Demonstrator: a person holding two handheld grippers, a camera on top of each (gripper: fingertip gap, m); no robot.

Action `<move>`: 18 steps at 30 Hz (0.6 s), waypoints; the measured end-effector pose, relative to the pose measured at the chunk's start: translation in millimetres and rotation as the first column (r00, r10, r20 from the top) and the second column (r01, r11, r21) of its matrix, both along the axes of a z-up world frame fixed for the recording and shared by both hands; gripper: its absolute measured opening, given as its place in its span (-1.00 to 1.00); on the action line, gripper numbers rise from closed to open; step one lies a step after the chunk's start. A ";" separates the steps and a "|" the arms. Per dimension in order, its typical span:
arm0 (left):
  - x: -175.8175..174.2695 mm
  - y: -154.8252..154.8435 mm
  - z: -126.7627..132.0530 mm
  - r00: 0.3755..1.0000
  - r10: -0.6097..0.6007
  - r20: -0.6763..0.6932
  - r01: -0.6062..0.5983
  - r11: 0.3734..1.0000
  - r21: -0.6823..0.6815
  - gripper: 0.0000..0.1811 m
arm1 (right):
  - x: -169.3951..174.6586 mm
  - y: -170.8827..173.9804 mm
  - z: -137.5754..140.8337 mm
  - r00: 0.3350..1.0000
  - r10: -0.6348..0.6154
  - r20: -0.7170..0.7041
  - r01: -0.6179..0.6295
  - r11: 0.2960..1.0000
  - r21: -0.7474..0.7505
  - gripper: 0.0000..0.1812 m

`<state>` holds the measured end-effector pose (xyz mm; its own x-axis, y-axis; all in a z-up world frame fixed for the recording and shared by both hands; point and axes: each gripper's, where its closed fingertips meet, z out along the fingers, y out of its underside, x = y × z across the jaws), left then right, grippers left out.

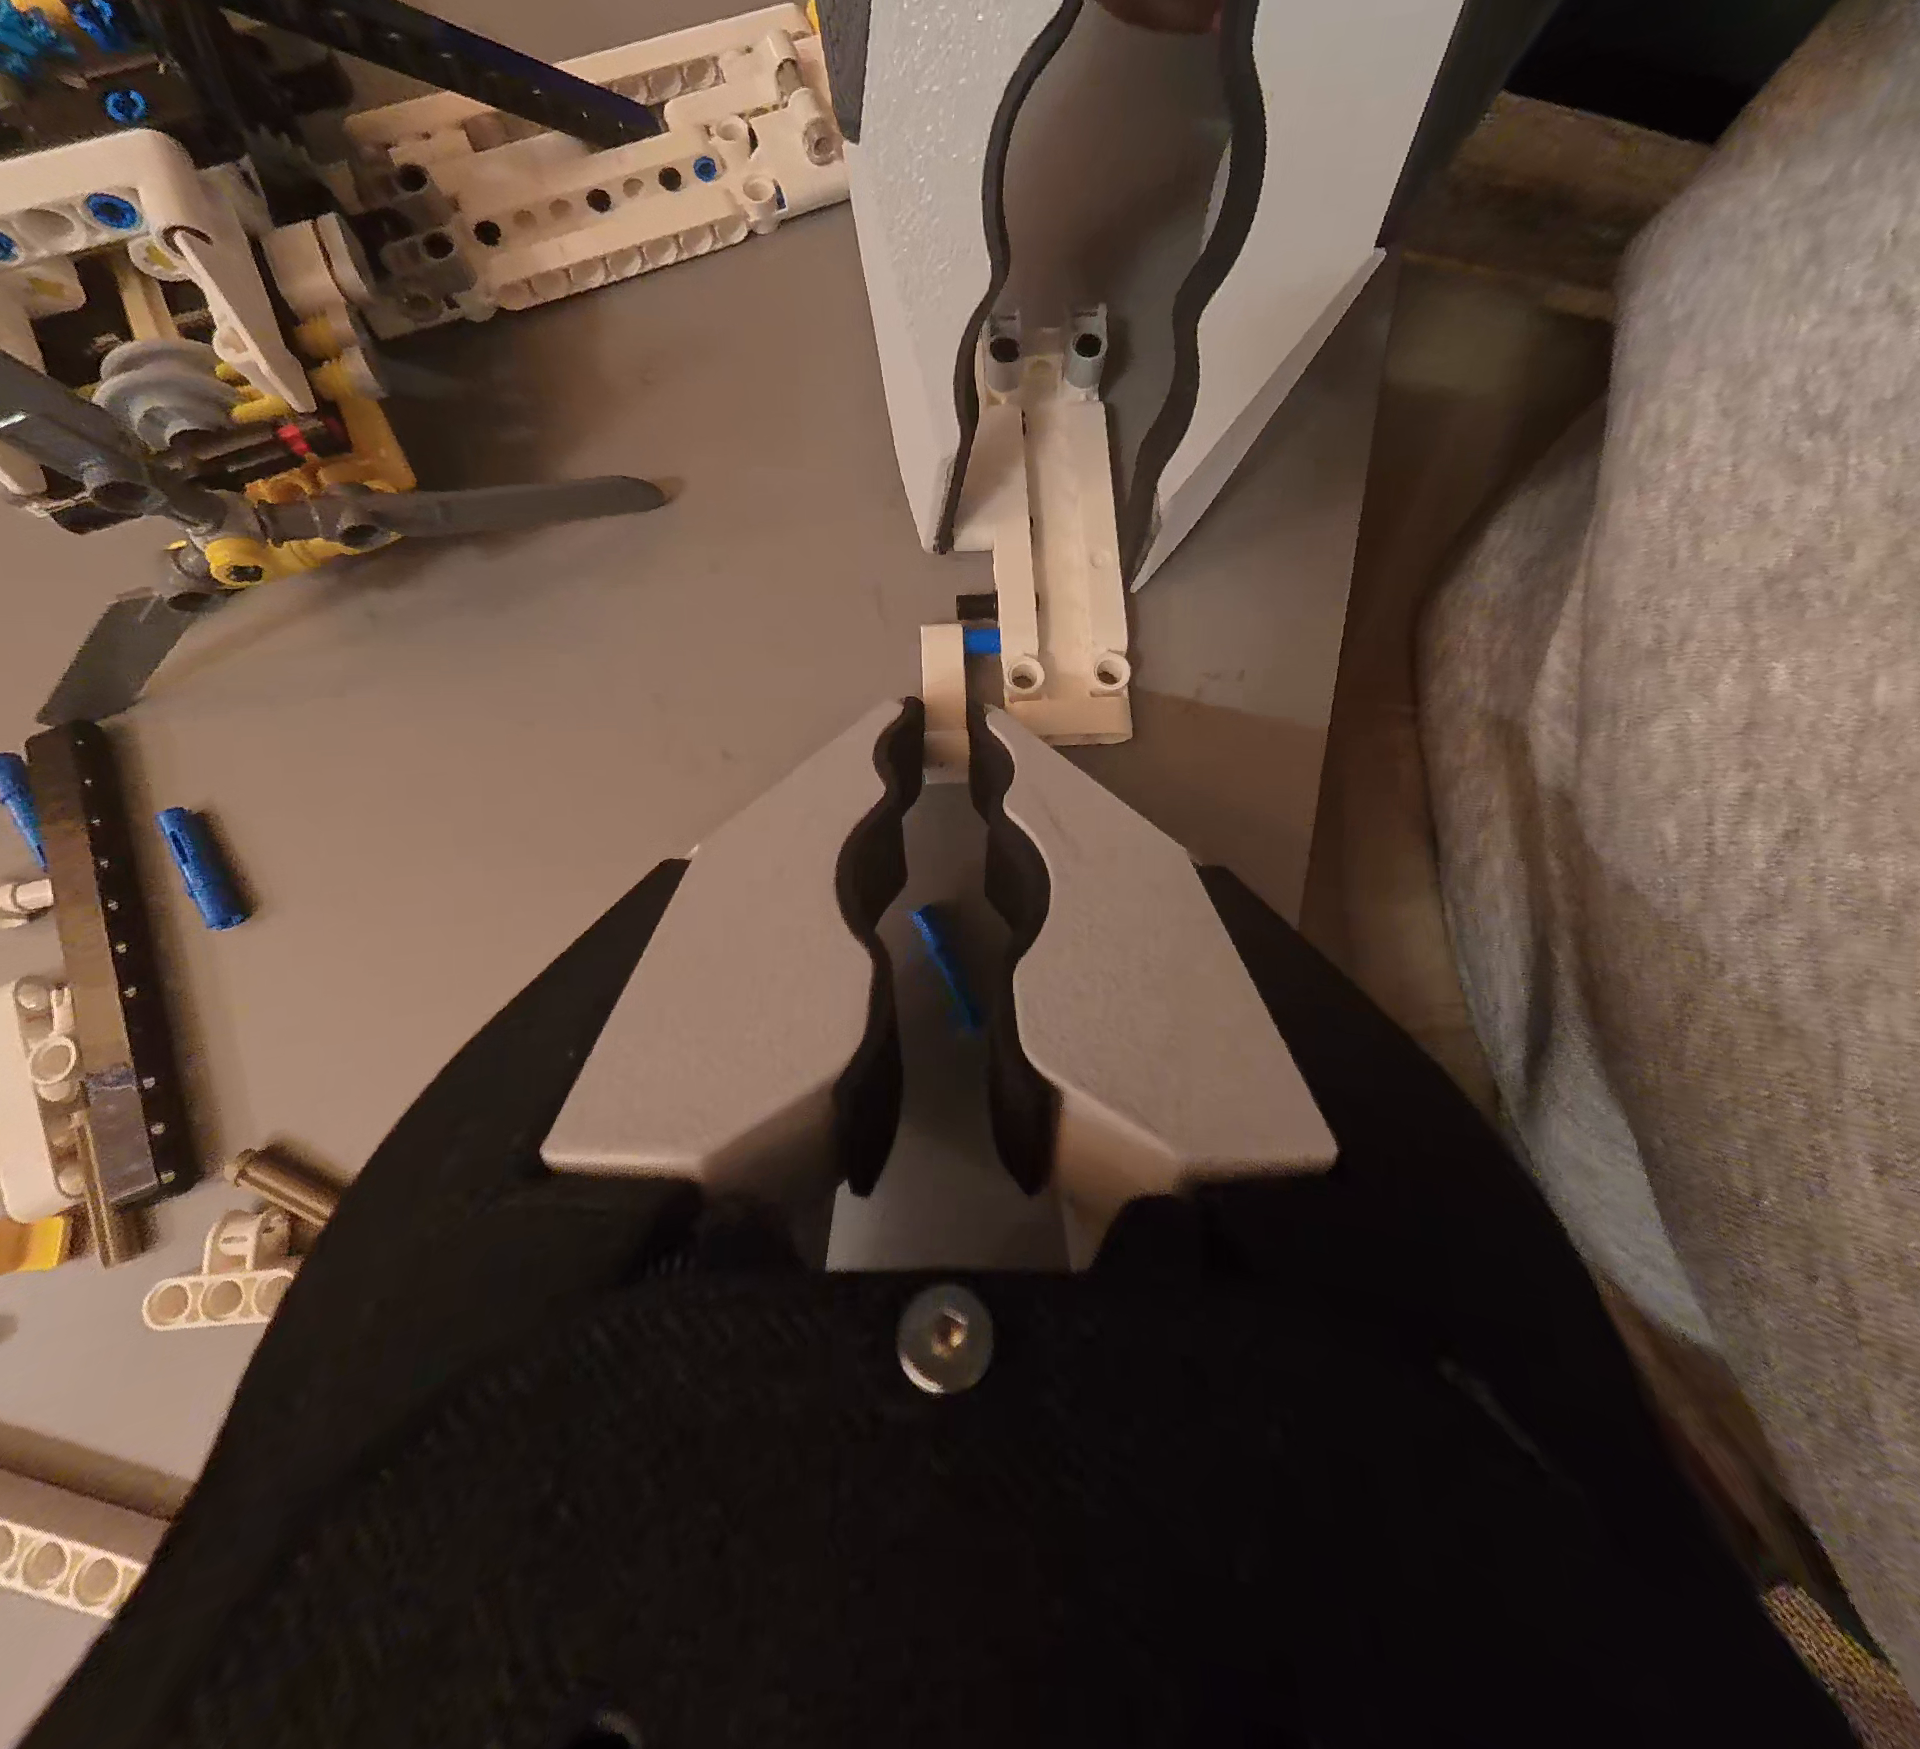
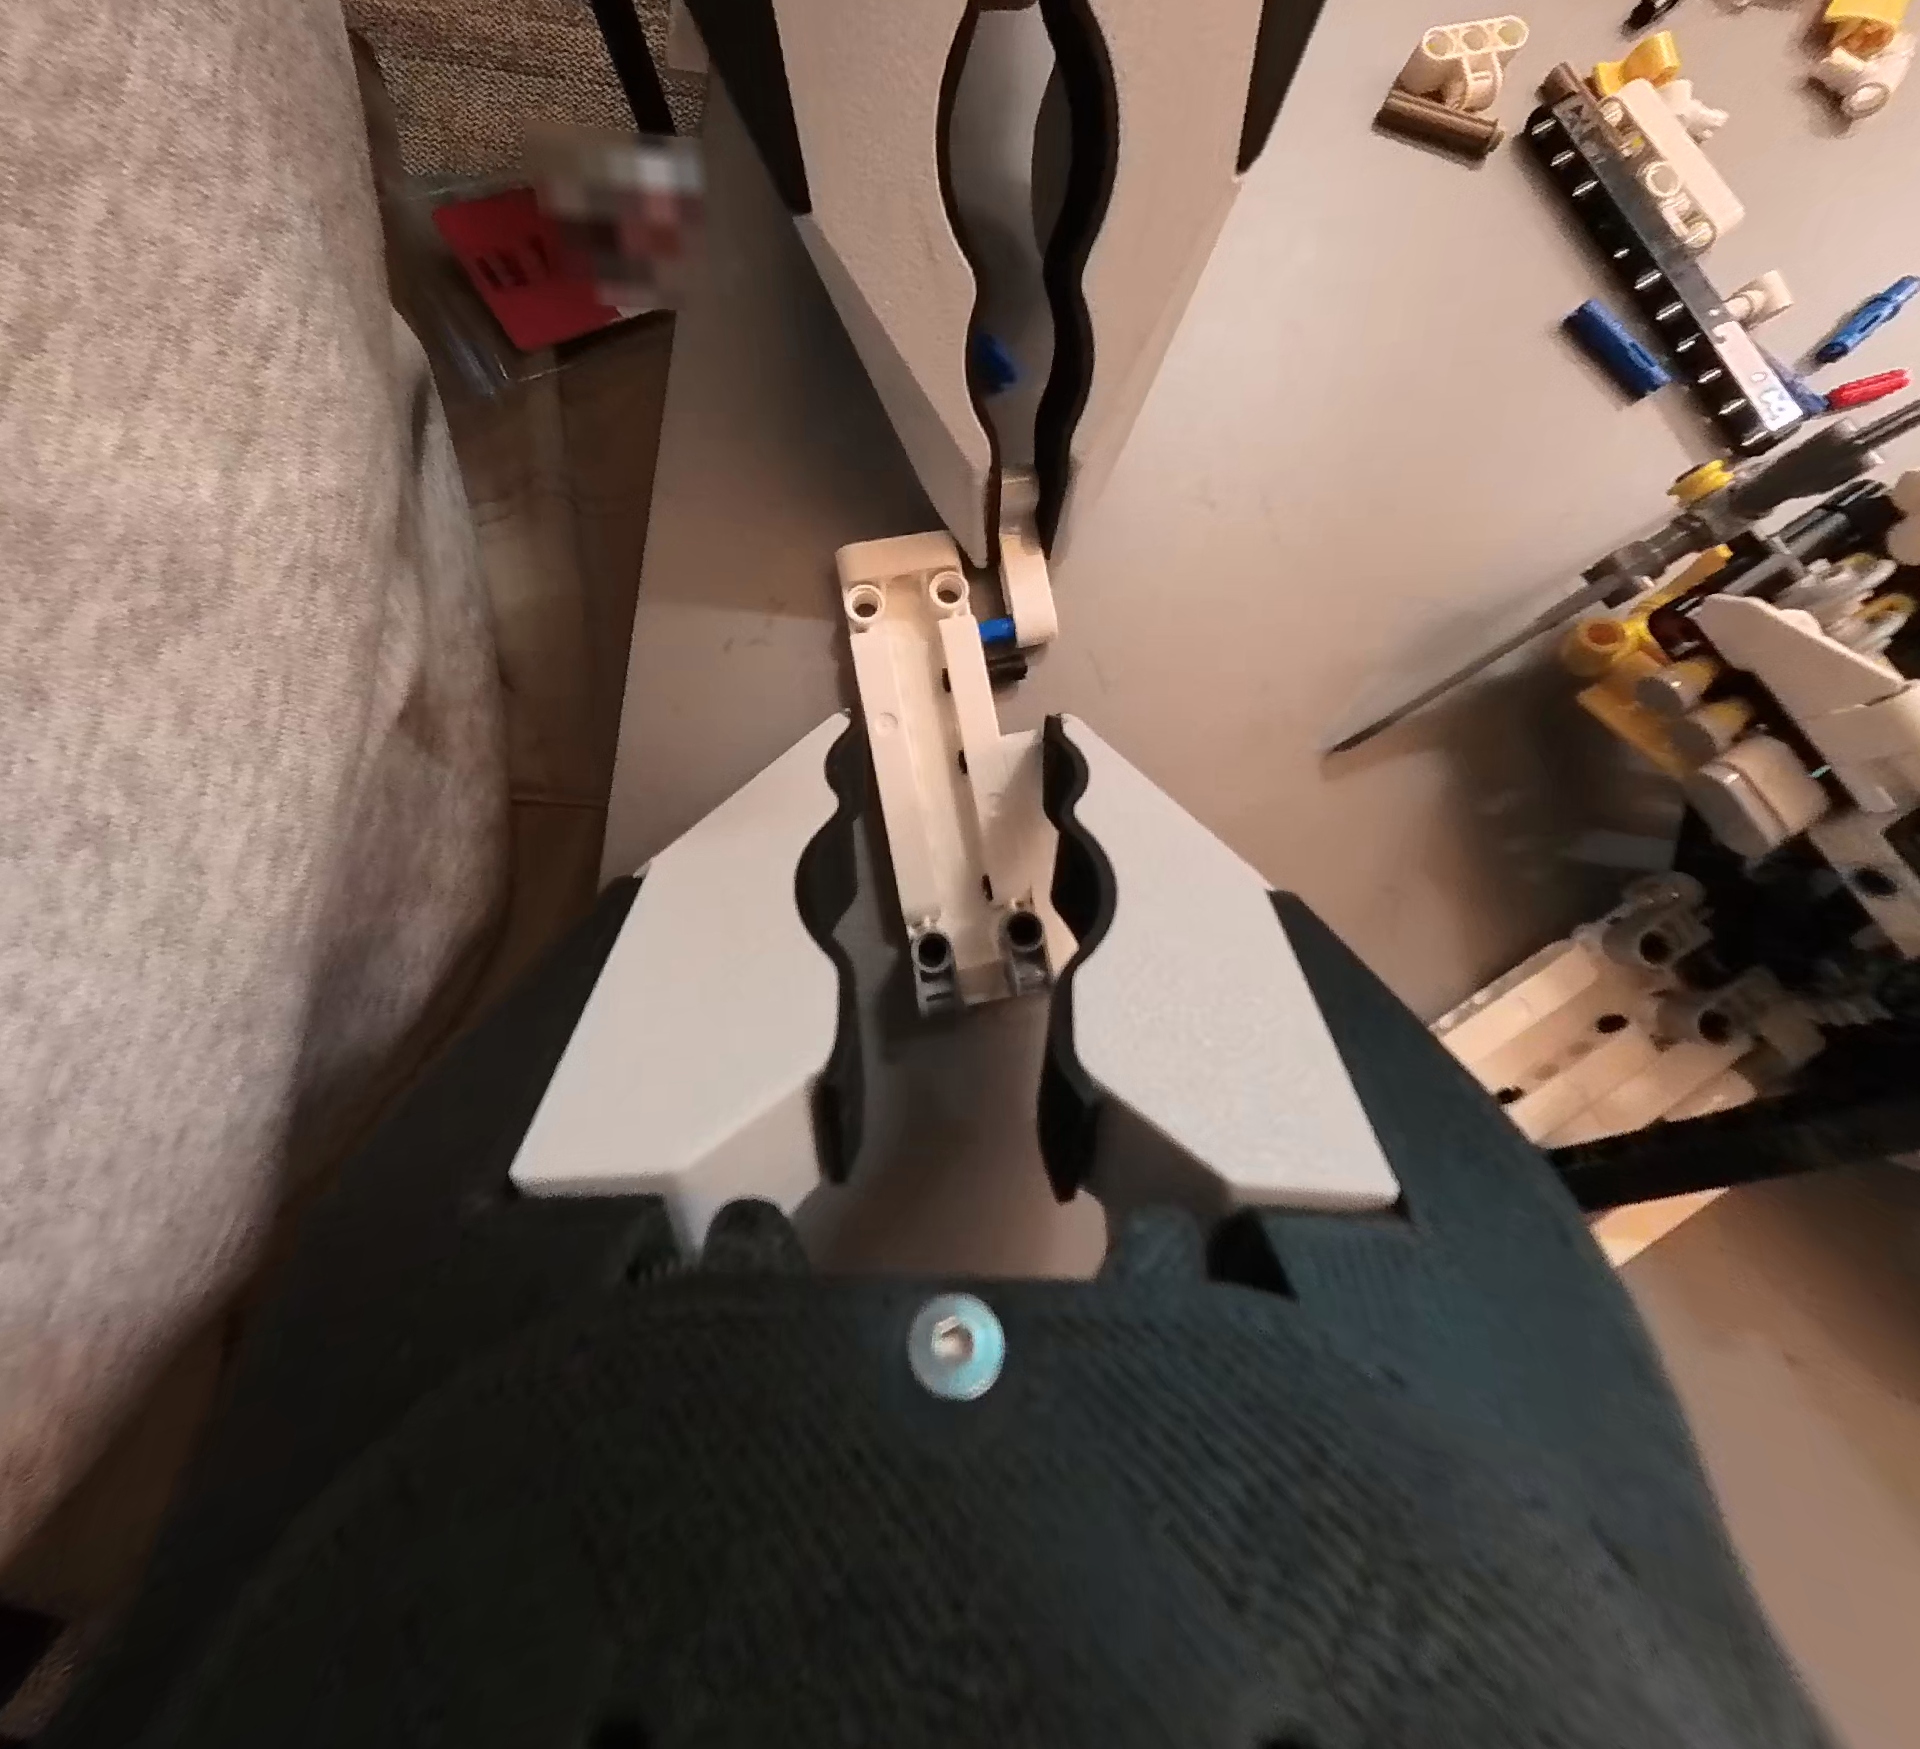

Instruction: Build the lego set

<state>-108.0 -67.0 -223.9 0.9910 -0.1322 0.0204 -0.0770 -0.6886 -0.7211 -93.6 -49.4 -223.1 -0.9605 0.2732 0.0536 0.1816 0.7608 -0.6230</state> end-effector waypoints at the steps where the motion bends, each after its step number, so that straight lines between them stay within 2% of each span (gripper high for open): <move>1: 0.2 -0.3 -0.1 1.000 -0.005 0.003 0.005 1.000 -0.001 -0.93 | -0.1 0.0 -0.1 1.000 0.001 0.001 -0.001 1.000 0.001 -0.64; 6: 1.1 -2.9 1.3 0.999 -0.012 0.035 0.012 1.000 0.005 -0.91 | -0.5 -0.3 -0.2 1.000 0.005 0.000 -0.005 1.000 0.000 -0.63; 9: 0.7 -4.7 6.4 0.997 -0.001 0.076 -0.002 1.000 0.031 -0.81 | -0.8 -0.6 -0.2 1.000 0.006 -0.003 -0.006 1.000 -0.001 -0.63; 10: 4.9 -5.7 9.8 0.994 -0.019 0.110 0.014 0.999 0.047 -0.66 | -1.2 -0.8 -0.3 1.000 0.005 -0.005 -0.005 1.000 -0.001 -0.63; 12: 11.3 -6.6 16.3 0.984 -0.027 0.176 0.015 0.997 0.071 -0.53 | -1.6 -1.2 -0.2 1.000 0.006 -0.010 -0.006 1.000 0.000 -0.63; 15: 14.2 -7.4 17.2 0.982 -0.006 0.191 -0.009 0.997 0.075 -0.26 | -1.8 -1.4 -0.3 1.000 0.008 -0.013 -0.008 1.000 0.000 -0.63; 18: 16.2 -5.1 8.4 0.984 0.040 0.176 -0.046 0.998 0.033 -0.16 | -2.0 -1.6 -0.3 1.000 0.008 -0.012 -0.008 1.000 -0.003 -0.63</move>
